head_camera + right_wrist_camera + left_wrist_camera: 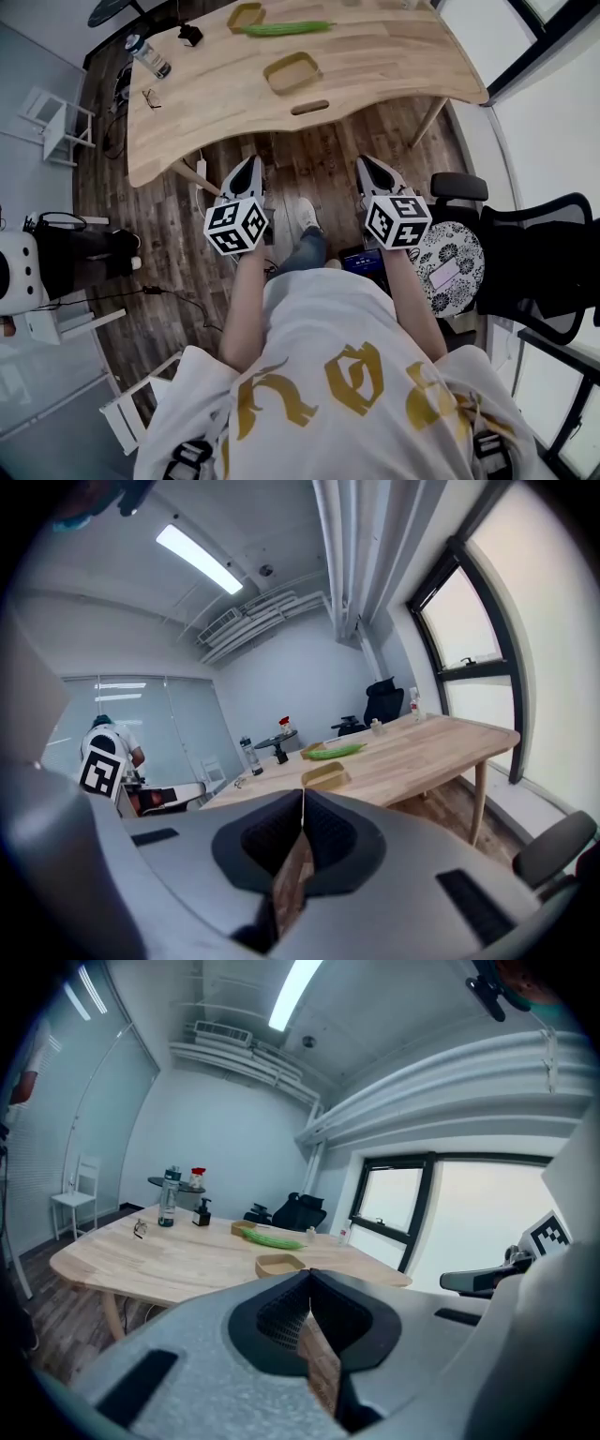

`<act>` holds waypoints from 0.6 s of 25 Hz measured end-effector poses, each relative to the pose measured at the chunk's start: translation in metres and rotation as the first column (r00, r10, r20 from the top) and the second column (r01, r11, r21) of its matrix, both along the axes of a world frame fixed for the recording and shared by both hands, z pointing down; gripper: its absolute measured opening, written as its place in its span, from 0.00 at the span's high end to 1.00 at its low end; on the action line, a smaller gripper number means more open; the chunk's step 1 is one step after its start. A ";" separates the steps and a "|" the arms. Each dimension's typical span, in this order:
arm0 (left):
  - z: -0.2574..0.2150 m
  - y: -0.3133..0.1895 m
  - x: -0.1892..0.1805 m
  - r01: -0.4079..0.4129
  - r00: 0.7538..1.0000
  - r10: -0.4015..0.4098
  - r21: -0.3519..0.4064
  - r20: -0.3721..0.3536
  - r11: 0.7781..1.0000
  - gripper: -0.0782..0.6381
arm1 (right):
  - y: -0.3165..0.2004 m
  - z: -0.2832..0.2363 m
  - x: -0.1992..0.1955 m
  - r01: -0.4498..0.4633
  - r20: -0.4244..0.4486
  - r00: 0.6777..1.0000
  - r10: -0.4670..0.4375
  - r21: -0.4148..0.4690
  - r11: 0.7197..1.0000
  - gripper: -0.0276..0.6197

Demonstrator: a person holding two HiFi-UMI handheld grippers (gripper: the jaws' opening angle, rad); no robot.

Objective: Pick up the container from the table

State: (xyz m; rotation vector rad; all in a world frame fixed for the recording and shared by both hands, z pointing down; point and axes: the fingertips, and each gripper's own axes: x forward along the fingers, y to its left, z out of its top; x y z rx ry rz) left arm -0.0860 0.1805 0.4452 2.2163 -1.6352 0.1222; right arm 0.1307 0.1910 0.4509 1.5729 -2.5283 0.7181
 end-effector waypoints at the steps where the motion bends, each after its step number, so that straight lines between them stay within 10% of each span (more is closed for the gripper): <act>1: 0.001 -0.011 0.001 -0.004 1.000 0.004 0.002 0.001 1.000 0.88 | -0.010 0.002 0.001 -0.003 0.011 1.000 0.003 0.000 1.000 0.94; 7: 0.002 -0.095 0.003 -0.015 1.000 0.015 0.010 -0.010 1.000 0.88 | -0.083 0.018 0.012 -0.021 -0.133 0.991 0.018 -0.022 1.000 0.94; 15: 0.012 -0.223 -0.028 -0.035 0.999 0.036 -0.034 0.030 0.999 0.88 | -0.208 0.030 -0.006 -0.091 -0.110 0.991 0.082 -0.085 0.992 0.94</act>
